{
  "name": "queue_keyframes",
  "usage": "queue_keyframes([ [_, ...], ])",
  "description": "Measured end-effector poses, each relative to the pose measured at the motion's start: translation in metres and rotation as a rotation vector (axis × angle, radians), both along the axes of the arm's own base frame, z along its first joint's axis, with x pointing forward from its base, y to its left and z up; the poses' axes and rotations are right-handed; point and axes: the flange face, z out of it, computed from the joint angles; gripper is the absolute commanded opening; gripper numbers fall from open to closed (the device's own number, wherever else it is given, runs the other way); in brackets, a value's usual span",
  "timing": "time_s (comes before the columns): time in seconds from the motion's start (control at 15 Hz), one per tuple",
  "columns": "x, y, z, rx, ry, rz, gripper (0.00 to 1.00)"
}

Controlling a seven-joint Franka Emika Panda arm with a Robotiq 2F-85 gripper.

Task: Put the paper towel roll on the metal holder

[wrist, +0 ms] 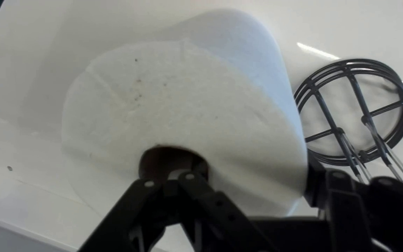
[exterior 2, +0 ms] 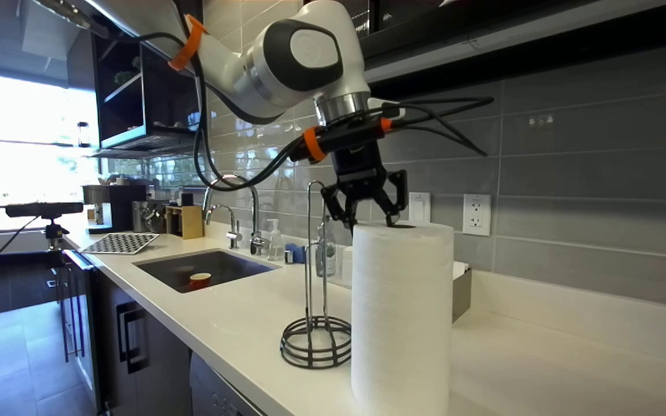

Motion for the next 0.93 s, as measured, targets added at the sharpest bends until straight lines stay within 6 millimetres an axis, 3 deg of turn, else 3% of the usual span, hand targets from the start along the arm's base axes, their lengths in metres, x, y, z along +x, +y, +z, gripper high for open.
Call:
queue_keyframes([
  [0.27,-0.001,-0.003,0.002,0.001,0.005,-0.007,0.23],
  [0.47,-0.009,-0.001,0.009,0.005,0.031,-0.009,0.21],
  [0.67,-0.029,0.01,0.037,0.007,0.052,-0.004,0.21],
  [0.93,-0.062,0.039,0.093,-0.008,0.04,0.018,0.21],
])
